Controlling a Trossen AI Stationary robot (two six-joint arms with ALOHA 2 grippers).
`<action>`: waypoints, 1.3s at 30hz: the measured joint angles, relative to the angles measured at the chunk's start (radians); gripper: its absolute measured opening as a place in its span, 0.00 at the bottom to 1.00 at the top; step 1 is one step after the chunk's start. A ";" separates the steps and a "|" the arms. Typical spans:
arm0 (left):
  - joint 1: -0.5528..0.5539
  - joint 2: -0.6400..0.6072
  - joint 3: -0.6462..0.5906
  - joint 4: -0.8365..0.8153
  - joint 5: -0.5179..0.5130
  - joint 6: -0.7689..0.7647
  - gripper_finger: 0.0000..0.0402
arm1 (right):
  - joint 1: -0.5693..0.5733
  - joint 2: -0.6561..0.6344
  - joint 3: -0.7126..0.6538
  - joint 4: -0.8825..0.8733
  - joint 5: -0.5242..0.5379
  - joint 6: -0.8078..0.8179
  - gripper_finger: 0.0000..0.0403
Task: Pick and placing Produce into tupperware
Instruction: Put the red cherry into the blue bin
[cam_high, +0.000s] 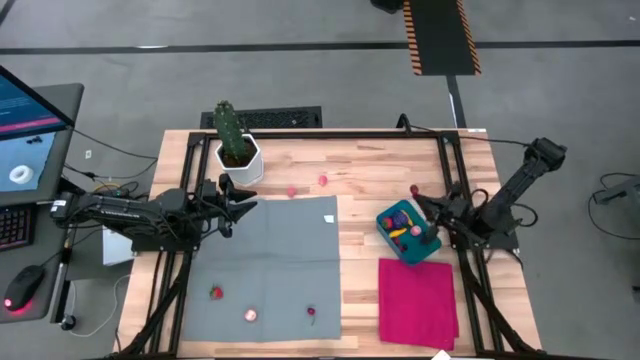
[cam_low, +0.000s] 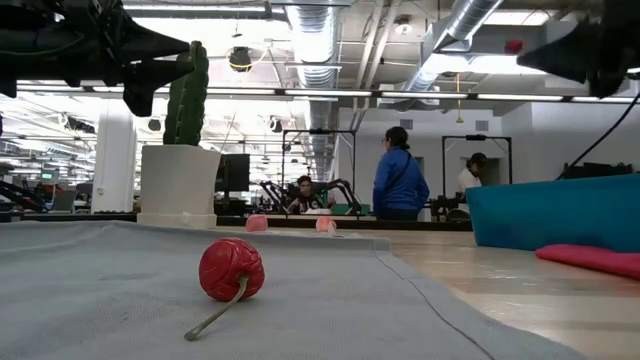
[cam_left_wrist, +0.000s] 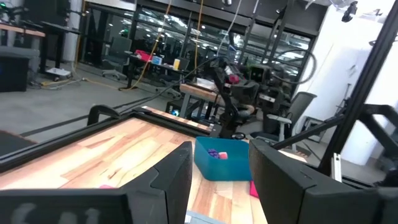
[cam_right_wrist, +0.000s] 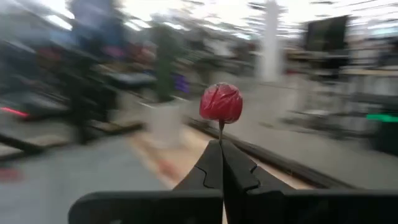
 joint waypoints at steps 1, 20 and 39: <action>0.000 0.000 0.000 0.000 -0.006 0.001 0.37 | 0.000 0.020 0.017 -0.023 0.060 -0.010 0.02; 0.000 0.000 0.000 -0.042 -0.018 -0.003 0.37 | -0.012 0.402 0.285 -0.110 0.210 -0.499 0.03; 0.000 0.000 0.000 -0.046 -0.018 -0.034 0.37 | 0.206 0.308 0.285 0.402 0.207 -0.135 0.03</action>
